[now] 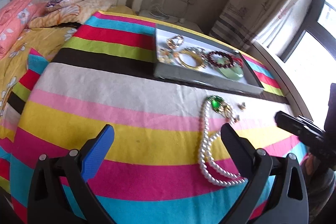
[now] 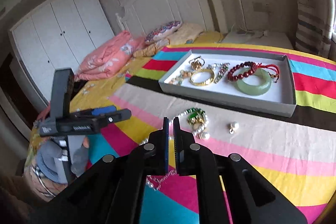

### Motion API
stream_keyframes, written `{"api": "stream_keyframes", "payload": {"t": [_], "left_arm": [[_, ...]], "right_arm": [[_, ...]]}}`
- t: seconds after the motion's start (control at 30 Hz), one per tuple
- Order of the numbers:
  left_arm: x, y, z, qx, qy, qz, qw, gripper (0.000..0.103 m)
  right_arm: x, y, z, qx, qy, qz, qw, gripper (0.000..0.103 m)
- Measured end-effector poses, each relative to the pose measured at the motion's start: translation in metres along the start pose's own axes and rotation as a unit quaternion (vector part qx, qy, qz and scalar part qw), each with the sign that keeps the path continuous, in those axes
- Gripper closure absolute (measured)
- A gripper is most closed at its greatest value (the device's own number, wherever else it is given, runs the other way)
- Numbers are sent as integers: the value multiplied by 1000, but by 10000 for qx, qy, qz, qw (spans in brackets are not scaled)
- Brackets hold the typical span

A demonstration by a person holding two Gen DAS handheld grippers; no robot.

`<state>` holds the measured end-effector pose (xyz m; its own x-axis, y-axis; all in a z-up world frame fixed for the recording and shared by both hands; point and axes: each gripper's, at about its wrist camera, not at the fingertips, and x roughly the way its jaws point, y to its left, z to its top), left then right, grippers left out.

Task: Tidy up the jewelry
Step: 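Grasp the pearl necklace with the left tool while the right tool opens to release it, then close the right tool on a gold ring on the bedspread while the left lifts the necklace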

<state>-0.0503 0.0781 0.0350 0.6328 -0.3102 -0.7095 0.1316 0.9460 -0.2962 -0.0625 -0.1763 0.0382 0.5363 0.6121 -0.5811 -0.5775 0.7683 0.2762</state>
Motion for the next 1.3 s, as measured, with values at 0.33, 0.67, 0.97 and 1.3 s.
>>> {"api": "stream_keyframes", "payload": {"t": [0.33, 0.67, 0.97, 1.3], "left_arm": [[28, -72, -46, 1388, 897, 443, 9853, 3], [37, -113, -41, 2142, 340, 452, 9751, 96], [-7, -105, 61, 1656, -466, -127, 9850, 96], [-60, -110, 138, 1355, -1181, -413, 9828, 96]], "right_arm": [[10, -3, -40, -567, 595, -701, 9941, 34], [0, -24, -41, -140, 371, -561, 9976, 34], [38, -19, -14, -554, 516, -763, 9942, 39], [96, -19, 9, -807, 963, -945, 9876, 65]]}}
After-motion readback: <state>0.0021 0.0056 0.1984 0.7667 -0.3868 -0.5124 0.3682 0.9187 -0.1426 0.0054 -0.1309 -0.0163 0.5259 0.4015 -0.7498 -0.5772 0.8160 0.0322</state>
